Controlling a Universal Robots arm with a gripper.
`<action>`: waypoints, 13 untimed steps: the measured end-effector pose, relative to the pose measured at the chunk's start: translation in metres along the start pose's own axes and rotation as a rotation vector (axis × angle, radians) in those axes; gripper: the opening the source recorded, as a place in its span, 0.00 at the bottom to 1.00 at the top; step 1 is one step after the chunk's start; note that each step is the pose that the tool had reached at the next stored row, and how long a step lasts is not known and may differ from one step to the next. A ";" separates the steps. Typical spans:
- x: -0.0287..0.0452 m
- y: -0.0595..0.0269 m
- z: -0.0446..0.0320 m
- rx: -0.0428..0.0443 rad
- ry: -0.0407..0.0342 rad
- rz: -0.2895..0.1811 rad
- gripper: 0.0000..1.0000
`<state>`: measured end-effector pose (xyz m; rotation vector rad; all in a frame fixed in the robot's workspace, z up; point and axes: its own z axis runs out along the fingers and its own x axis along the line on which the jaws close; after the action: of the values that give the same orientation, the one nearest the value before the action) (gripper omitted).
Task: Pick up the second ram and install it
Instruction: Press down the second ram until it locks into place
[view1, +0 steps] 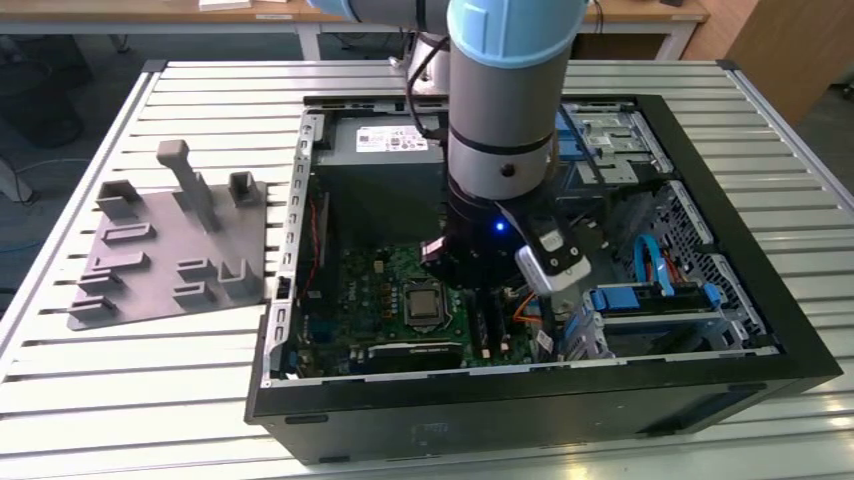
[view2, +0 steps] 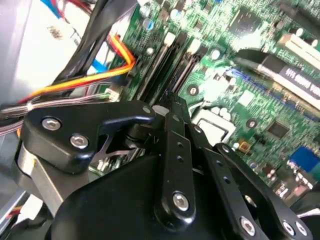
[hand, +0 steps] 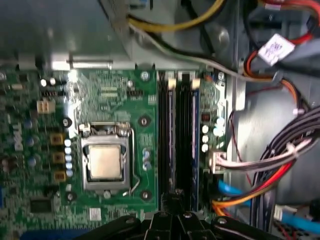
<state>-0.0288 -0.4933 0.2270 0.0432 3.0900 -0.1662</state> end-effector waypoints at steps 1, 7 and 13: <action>0.0000 -0.0030 0.0016 0.0001 0.0001 0.000 0.10; -0.0002 -0.0174 0.0085 0.0015 0.0007 -0.001 0.10; -0.0008 -0.0225 0.0123 0.0016 0.0009 -0.002 0.10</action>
<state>-0.0281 -0.5170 0.2173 0.0406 3.0910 -0.1687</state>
